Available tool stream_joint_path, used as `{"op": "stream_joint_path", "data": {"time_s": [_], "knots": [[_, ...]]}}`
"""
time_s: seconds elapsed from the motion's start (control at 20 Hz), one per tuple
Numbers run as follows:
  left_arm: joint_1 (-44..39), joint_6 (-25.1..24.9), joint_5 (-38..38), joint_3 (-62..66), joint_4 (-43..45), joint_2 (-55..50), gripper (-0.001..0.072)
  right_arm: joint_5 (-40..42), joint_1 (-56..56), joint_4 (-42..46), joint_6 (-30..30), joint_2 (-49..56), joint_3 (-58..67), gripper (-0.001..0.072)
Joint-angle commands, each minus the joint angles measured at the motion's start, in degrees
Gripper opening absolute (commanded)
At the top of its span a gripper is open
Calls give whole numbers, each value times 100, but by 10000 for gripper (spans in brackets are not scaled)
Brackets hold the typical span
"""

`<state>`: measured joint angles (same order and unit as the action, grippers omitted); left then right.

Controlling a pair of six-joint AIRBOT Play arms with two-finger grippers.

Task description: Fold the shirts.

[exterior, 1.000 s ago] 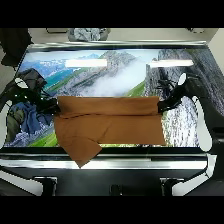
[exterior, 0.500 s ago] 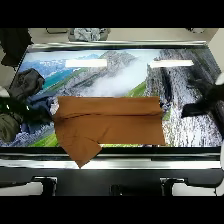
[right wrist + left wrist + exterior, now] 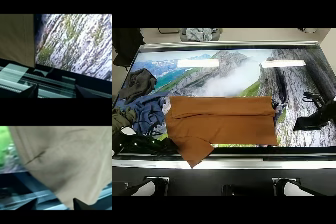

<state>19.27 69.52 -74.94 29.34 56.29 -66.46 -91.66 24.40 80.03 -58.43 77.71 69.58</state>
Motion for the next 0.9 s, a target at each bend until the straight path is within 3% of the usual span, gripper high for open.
{"op": "stream_joint_path", "data": {"time_s": [0.0, 0.15, 0.25, 0.35, 0.65, 0.85], "knots": [[-197, -140, 435, -361, -304, 72, 513, 107, 20, -138, 52, -210, -177, 538], [-463, 83, 826, -413, -302, 72, 419, 262, 20, -146, 85, -310, -597, 542], [-520, 203, 1038, -411, -299, 72, 150, 422, 20, -245, 170, -313, -1062, 548], [-518, 179, 1049, -411, -297, 72, 31, 597, 20, -608, 385, -313, -1547, 557], [-518, 136, 1032, -398, -297, 138, 30, 1716, 20, -1497, 621, -310, -2498, 560], [-518, 94, 1047, -398, -297, 138, 30, 1897, -264, -1676, 619, -157, -2817, 559]]}}
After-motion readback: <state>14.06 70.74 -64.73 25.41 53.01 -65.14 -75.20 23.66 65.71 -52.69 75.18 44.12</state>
